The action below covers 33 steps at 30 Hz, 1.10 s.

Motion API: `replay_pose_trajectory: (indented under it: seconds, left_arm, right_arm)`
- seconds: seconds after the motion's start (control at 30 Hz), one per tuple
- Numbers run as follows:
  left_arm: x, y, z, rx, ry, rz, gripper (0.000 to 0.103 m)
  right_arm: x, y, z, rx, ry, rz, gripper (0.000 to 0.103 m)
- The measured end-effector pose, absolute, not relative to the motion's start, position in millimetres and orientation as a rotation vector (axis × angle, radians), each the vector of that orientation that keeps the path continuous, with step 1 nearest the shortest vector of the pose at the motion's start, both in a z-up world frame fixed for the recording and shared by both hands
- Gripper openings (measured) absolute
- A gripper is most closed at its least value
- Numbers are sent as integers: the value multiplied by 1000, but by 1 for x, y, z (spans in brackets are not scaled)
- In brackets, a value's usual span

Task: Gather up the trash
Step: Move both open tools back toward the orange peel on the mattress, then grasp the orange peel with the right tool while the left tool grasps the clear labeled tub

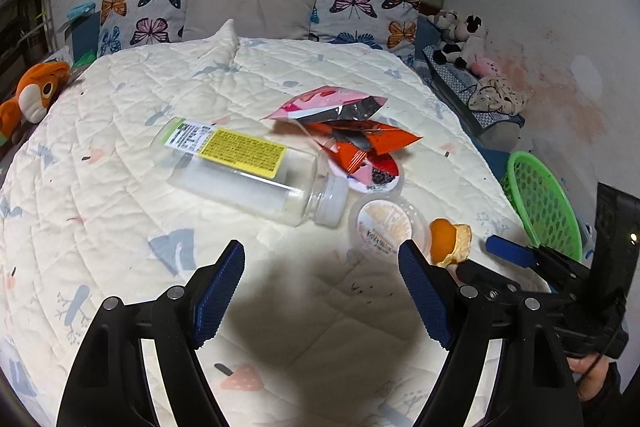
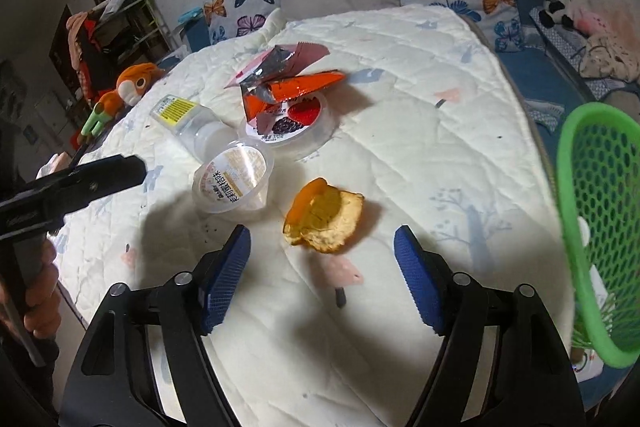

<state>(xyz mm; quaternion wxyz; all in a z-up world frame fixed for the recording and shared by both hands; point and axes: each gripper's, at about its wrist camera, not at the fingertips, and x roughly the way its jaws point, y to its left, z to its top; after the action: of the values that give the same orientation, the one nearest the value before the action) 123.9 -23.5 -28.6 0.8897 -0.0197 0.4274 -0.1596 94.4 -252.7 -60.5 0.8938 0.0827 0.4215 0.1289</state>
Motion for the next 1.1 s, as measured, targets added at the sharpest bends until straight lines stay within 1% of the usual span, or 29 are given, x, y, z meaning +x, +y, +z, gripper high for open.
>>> replay_pose_trajectory:
  seconds: [0.2,0.43,0.53,0.63,1.1]
  left_arm:
    - [123,-22,-34,-46,900,-339,77]
    - [120,-30,-40,-34,910,-357,77]
    - [119,-36,-42,-25,914,-372,77]
    - [118,-44,-44,-3,913,-390,77]
    - [132,-87,-64,58,926,-406,77]
  right_arm:
    - [106,-242,-71,140,898,248,65]
    - [107,-243,-73,130,900,236,47]
    - [104,-247,-69,131,891,237,43]
    - [100,-252,-65,142,881,238,41]
    - [72,-296,-41,174,832,192,38]
